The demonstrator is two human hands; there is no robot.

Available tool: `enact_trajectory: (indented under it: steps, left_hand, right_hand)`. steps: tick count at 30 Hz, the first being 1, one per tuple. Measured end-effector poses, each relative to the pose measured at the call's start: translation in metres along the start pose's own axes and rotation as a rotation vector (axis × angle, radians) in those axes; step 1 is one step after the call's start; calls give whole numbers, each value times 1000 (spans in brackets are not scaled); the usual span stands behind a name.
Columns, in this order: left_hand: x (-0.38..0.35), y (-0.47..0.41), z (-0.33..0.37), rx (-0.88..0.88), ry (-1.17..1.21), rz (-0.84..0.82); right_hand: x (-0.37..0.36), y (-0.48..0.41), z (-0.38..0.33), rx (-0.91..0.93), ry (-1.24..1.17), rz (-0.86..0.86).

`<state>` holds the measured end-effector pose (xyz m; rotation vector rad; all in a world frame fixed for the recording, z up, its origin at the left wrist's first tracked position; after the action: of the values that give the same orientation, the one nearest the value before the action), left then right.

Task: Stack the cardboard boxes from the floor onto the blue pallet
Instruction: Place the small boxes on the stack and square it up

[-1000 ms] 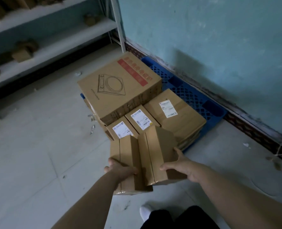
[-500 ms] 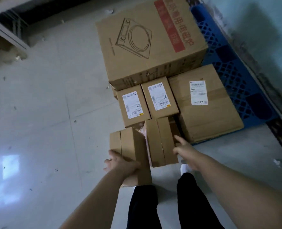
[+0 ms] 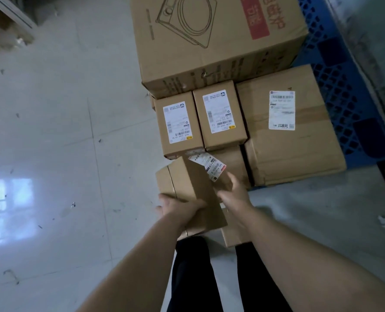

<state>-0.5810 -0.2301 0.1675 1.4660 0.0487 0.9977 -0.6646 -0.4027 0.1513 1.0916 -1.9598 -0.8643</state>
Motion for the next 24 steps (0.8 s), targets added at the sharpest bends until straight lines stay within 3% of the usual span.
enact_trajectory:
  steps: [5, 10, 15, 19, 24]
  left_hand:
    - [18, -2, 0, -81, -213, 153]
    - [16, 4, 7, -174, -250, 193]
    - [-17, 4, 15, -428, -107, -41]
    - [-38, -7, 7, -409, 47, -244]
    - [-53, -19, -1, -356, 133, -362]
  right_hand:
    - [-12, 4, 17, -31, 63, -44]
    - [-50, 10, 9, -15, -140, -221]
    - [-32, -3, 19, -121, -218, -136]
    - [-4, -14, 35, -110, -101, 21]
    - [-10, -14, 32, -48, 48, -2]
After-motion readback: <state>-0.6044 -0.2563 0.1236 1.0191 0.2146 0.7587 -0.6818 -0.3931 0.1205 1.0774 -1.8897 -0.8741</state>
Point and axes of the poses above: each hand's wrist, its own y-axis away from the middle knuckle, its own x-axis out of the back of the hand, z = x × y, the point moved 7 cm from there along -y, towards the middle knuckle, and after that the axes turned 7 degrees about y, right-handed, at the moved point
